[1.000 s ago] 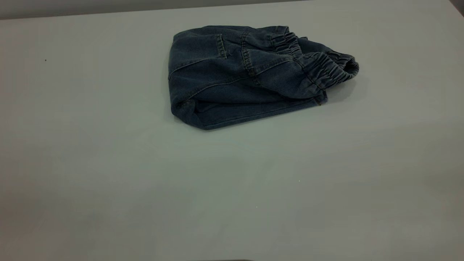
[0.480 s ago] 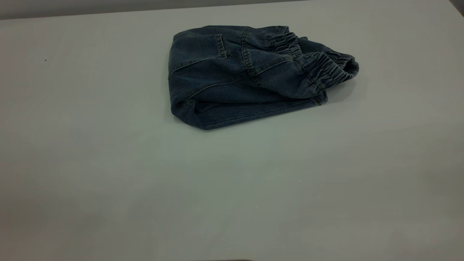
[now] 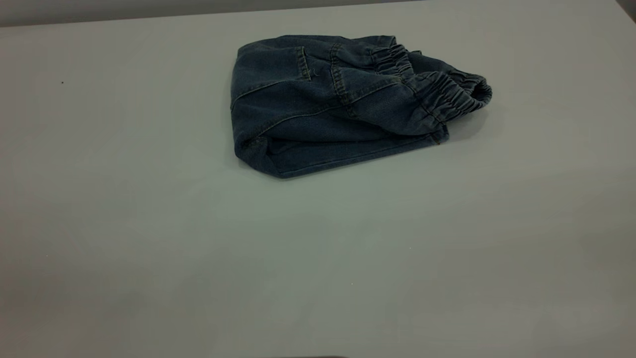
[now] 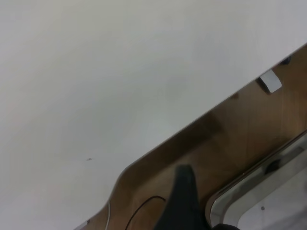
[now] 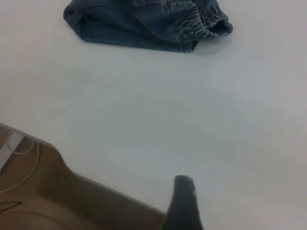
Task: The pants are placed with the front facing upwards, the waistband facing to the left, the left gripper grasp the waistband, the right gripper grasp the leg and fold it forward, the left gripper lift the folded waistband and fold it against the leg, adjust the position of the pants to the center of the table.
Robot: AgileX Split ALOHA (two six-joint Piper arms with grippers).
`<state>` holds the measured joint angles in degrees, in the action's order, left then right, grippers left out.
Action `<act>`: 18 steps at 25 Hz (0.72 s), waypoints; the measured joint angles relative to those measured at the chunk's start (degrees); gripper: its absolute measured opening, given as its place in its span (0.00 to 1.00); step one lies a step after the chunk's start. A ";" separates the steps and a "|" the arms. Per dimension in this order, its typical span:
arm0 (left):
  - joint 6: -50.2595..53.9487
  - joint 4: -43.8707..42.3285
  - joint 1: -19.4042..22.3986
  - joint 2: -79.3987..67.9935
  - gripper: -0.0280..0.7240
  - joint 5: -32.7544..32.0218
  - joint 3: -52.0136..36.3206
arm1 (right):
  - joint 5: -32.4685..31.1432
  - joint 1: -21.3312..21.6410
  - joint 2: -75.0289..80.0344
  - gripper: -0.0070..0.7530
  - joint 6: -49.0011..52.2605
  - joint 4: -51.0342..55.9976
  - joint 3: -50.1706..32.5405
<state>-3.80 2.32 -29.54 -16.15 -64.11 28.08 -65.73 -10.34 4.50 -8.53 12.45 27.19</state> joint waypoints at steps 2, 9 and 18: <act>0.02 0.00 0.00 0.00 0.82 0.00 0.00 | 0.00 0.00 0.00 0.69 0.00 0.00 0.00; 0.07 -0.05 0.00 0.00 0.82 0.00 0.00 | 0.00 0.00 0.00 0.69 0.00 0.00 0.00; 0.21 -0.05 2.38 1.51 0.82 0.11 0.00 | 0.00 0.59 0.00 0.69 -0.01 0.00 0.00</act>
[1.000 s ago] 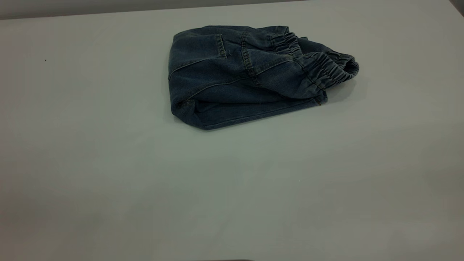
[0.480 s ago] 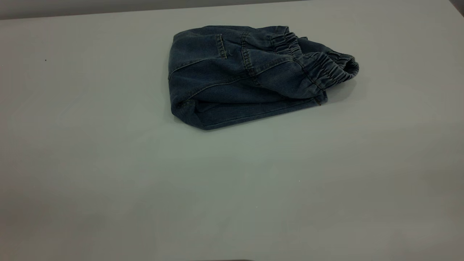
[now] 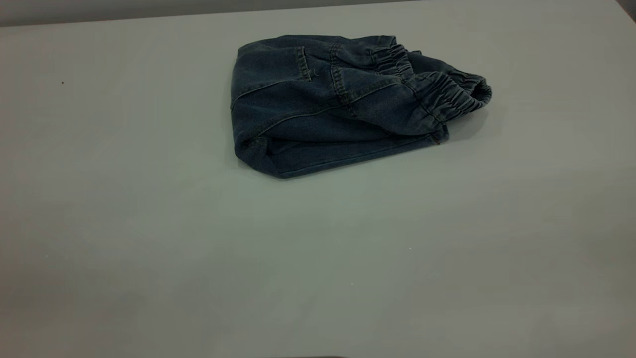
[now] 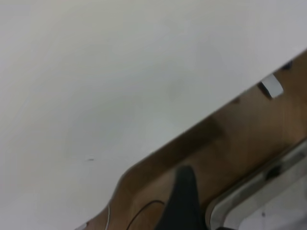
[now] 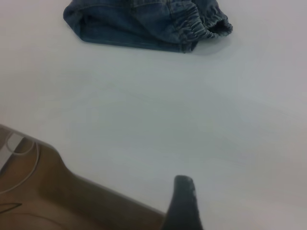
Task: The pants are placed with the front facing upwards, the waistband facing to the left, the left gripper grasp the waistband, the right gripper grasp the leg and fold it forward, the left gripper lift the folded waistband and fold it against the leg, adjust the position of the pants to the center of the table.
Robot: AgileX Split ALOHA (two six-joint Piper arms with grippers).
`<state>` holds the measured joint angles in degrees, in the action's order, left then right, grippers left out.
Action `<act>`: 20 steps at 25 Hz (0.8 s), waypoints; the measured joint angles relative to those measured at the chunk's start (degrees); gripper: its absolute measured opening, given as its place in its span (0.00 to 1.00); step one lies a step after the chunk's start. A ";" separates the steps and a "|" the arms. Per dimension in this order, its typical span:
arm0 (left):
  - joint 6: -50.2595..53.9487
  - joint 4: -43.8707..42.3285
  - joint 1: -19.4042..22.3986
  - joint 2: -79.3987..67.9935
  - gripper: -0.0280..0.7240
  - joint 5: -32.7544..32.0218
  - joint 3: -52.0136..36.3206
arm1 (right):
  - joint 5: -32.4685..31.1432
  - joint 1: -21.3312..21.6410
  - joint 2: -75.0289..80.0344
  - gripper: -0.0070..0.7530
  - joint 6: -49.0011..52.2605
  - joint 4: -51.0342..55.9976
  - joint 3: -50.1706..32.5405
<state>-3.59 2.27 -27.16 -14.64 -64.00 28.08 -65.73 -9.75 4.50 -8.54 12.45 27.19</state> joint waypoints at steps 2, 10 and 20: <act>0.00 0.00 4.30 1.57 0.82 0.00 0.00 | 0.00 1.95 0.00 0.69 0.00 0.06 0.00; 0.00 0.00 23.43 10.63 0.82 -0.17 0.00 | 0.00 12.47 -3.17 0.69 0.00 0.40 0.00; 0.00 0.00 24.97 15.70 0.82 -0.58 0.00 | -0.06 14.87 -5.10 0.69 0.00 1.23 0.00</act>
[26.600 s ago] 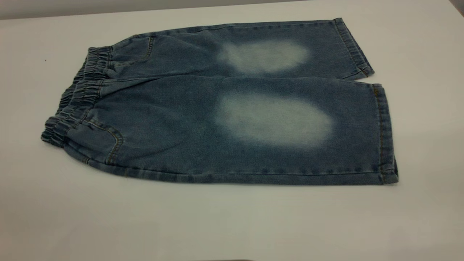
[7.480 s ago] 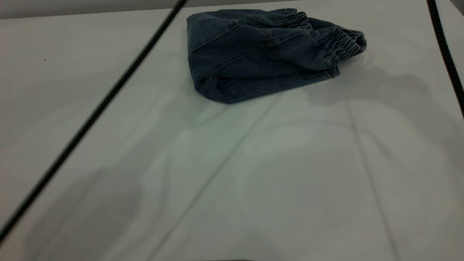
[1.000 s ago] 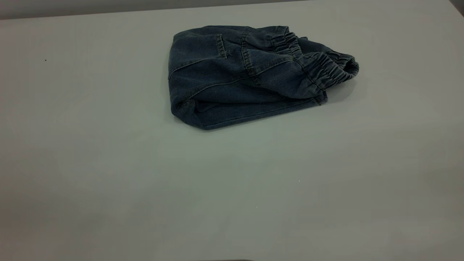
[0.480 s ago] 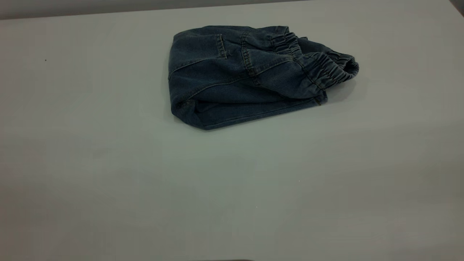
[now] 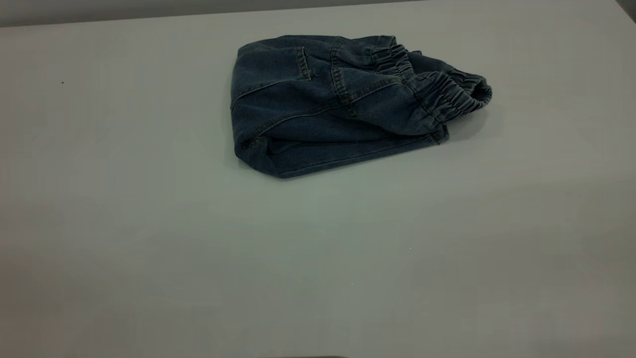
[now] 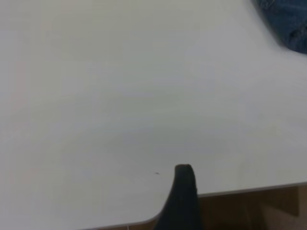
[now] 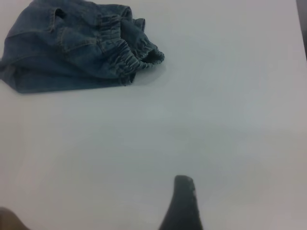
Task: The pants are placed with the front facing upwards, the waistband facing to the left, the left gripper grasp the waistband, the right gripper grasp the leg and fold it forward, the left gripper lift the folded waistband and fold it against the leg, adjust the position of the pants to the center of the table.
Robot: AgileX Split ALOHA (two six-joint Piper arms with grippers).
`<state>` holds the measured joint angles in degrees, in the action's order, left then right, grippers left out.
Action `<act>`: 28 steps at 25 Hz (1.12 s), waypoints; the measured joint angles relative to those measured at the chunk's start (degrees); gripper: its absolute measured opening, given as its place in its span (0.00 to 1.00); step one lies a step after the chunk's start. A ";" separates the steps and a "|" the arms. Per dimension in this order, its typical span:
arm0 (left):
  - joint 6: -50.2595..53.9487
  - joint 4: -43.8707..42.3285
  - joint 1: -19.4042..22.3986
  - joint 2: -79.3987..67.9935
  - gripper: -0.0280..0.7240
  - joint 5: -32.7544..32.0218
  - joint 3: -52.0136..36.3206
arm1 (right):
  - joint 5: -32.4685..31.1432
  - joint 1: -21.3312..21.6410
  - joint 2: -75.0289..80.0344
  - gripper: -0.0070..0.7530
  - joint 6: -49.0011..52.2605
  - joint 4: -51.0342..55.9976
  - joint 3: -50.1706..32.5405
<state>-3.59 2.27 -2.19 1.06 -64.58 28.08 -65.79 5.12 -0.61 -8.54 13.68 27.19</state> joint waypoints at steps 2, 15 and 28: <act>0.00 0.00 0.00 0.00 0.82 0.00 0.00 | 0.00 0.00 0.00 0.69 0.00 0.33 0.00; 0.00 0.00 0.00 0.00 0.82 0.00 0.00 | 0.05 0.00 0.00 0.69 2.02 -2.55 0.00; 0.00 0.00 0.00 0.00 0.82 0.00 0.00 | 0.36 0.00 0.00 0.69 6.48 -5.79 0.00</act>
